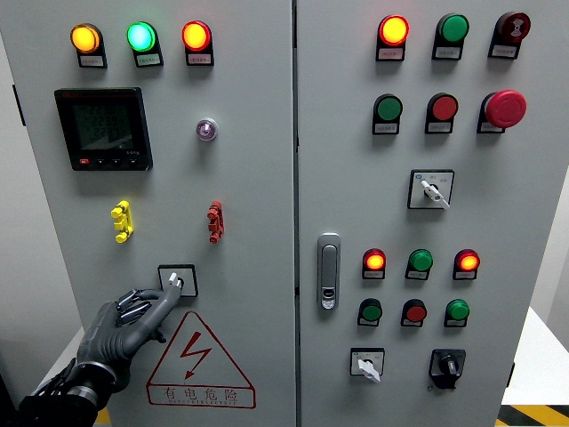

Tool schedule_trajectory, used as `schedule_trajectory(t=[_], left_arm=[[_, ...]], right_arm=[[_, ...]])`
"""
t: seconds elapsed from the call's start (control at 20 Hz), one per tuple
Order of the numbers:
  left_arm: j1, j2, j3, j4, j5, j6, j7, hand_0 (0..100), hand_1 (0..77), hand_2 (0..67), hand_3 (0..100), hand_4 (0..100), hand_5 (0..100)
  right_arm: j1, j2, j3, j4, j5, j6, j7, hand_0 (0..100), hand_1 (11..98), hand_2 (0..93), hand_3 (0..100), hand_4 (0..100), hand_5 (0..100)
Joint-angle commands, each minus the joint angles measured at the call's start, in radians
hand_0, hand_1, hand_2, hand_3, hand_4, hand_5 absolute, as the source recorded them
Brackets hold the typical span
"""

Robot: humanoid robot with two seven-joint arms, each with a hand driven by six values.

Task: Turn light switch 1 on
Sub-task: 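Place the left hand fingers on the rotary switch handle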

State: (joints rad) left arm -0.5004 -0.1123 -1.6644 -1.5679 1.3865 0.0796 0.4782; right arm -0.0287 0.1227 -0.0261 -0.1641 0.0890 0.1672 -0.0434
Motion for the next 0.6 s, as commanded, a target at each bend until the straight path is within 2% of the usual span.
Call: schedule_trajectory(t=[0.0,0.55], left_arm=[[-0.012,-0.001,0.0,0.0,0.019,0.002,0.026,0,66.7,53.4,91,100,71],[-0.013,-0.001,0.0,0.0,0.046,0.015,0.054,0,65.9,54.4,92,100,70]], right_arm=[[0.0,0.0,0.0,0.0,0.0,0.0,0.0,0,22.4,0.0,11,23,15],[0.0,0.0,0.0,0.0,0.0,0.0,0.0,0,22.4,0.0,11,23,15]])
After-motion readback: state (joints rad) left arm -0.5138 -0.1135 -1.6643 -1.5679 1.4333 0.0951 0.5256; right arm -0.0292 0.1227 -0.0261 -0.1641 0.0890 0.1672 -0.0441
